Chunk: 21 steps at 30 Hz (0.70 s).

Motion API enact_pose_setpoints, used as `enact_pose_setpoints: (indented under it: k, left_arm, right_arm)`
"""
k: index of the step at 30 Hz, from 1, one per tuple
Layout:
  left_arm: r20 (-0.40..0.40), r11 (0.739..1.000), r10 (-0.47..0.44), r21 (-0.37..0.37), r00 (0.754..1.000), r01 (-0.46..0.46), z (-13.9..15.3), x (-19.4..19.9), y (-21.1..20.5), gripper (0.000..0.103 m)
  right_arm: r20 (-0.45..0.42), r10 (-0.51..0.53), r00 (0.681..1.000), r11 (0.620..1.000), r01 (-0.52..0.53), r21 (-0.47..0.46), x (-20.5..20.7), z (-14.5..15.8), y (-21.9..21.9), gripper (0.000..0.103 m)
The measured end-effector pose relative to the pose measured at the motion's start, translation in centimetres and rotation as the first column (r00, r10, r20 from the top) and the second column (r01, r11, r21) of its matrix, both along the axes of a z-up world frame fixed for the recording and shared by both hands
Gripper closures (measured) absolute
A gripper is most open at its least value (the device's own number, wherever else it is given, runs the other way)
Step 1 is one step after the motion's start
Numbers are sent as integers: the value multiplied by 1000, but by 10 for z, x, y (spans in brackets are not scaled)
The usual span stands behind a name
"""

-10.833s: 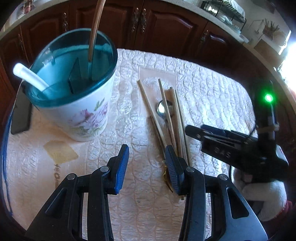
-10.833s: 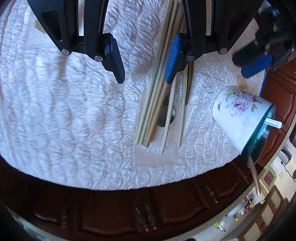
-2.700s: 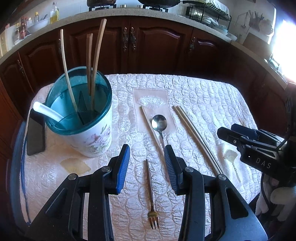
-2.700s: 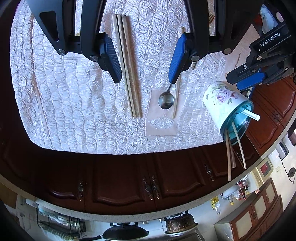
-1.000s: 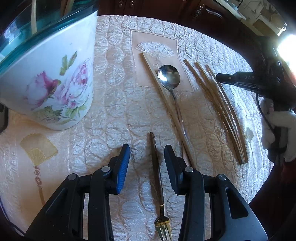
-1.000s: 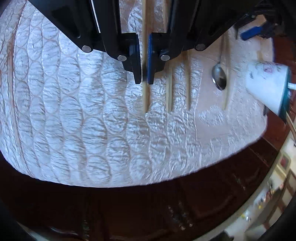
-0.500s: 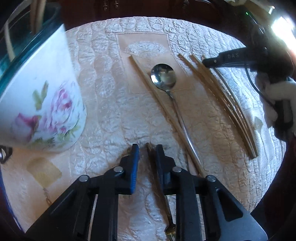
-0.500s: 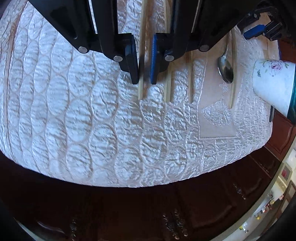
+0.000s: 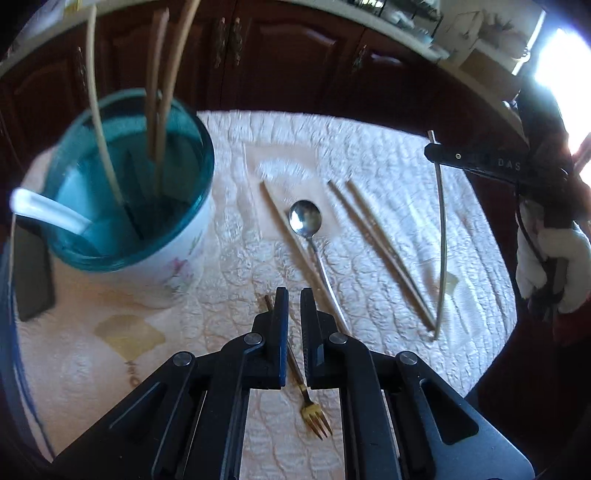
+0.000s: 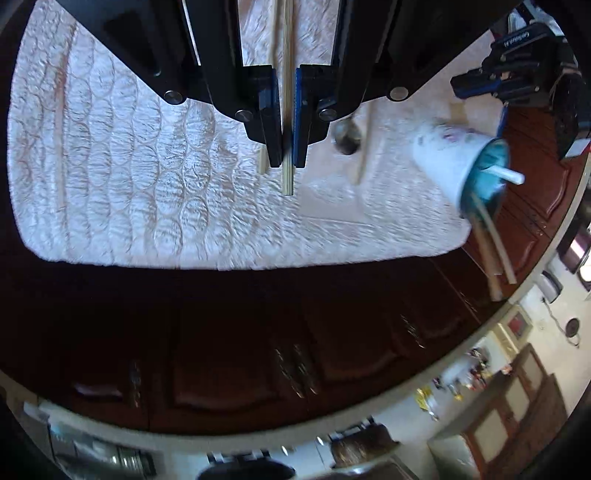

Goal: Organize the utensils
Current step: 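Grasp the gold-tipped fork with the left tool while the right tool grasps a chopstick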

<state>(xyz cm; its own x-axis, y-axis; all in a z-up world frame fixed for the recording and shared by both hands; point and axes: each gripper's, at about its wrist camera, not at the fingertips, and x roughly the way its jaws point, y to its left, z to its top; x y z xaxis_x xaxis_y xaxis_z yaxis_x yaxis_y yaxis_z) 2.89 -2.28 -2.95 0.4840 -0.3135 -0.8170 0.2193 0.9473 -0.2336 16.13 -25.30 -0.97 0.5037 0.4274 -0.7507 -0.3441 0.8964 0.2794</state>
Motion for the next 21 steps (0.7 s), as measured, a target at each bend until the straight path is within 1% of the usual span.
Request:
enact_pose_setpoints:
  k: [3,6,7,8,9,10,11,15,16,17,19,21]
  left_arm:
    - [15,1000,-7,15,1000,7,1,-9,1,99]
    - [-19,1000,9,0,1000,-9,-8,-10,4,99]
    - [-24,1000,15,-1,1000,-15,-11,-11,4,96]
    - [-28,1000,23,-1,999,-23,-14,-11,5,88]
    - [-33,1000,28,-2,999,-28,-18,-10,3,81]
    - [-43,999,34,-4,999,-34,-24,-8,0,70]
    - [-65,999,43,3,997,-43,-34,-2,-4,68]
    - [-117,995,76,69,990,-68,-63,15,-16,68]
    - [-129,995,76,75,989,-67,-69,20,-18,78]
    - [-139,995,72,81,988,-62,-75,23,-21,96]
    - [-141,995,68,84,988,-57,-78,23,-23,96]
    - [-135,998,50,52,990,-44,-70,16,-20,97]
  right_arm:
    - [44,15,999,1000,-15,1,-22,18,-2,98]
    - [65,14,998,1000,-14,-6,-31,27,4,98]
    - [68,14,998,1000,-14,-2,-36,26,-4,98]
    - [75,13,997,1000,-13,-4,-39,28,-5,98]
    - [79,13,997,1000,-12,-6,-42,31,-3,98]
    - [80,13,997,1000,-13,-5,-45,34,-5,98]
    - [80,14,997,1000,-13,-6,-46,36,-4,98]
    - [88,11,996,1000,-11,-7,-64,39,-18,98]
    - [92,9,996,1000,-9,-3,-67,41,-18,98]
    - [95,8,995,1000,-8,1,-70,43,-24,98]
    - [106,9,994,1000,-10,7,-75,48,-27,98]
    - [120,11,993,1000,-13,14,-80,54,-28,98]
